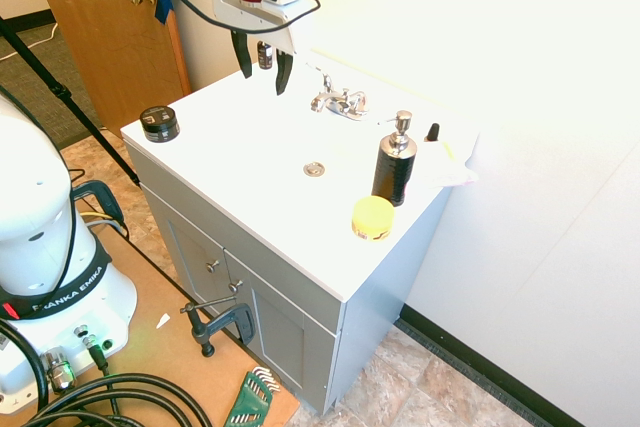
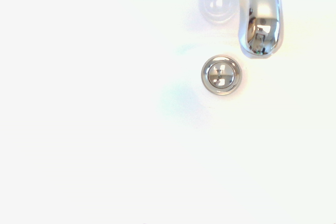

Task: Turn off the cold water

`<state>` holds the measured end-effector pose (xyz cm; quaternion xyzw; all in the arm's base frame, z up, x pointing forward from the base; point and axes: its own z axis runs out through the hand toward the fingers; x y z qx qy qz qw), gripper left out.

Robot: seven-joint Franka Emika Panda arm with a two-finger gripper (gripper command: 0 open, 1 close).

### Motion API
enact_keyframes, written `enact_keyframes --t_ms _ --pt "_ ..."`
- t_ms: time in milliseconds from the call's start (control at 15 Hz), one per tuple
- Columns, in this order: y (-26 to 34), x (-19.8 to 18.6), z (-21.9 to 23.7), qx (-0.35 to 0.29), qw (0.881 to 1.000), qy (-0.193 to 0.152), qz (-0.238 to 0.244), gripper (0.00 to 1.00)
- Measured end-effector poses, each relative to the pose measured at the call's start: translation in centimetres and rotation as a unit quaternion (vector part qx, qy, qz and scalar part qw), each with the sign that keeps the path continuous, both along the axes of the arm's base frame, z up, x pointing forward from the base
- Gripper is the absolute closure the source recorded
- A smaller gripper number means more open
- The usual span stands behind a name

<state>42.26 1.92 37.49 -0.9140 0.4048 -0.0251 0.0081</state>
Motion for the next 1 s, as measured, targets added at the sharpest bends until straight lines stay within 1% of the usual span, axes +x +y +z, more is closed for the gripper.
enact_keyframes --t_ms 133,267,400,733,1000 --pt "0.0 0.1 0.0 0.000 1.000 -0.001 -0.004 0.00" --pt "-0.2 1.2 0.1 -0.001 1.000 -0.011 -0.018 0.00" --pt "-0.8 3.4 0.0 -0.004 0.999 -0.018 -0.030 0.00" --pt "-2.7 9.6 -2.0 -0.055 0.993 -0.076 -0.076 0.00" --pt "-5.7 13.2 -4.8 -0.082 0.989 -0.078 -0.098 0.00"
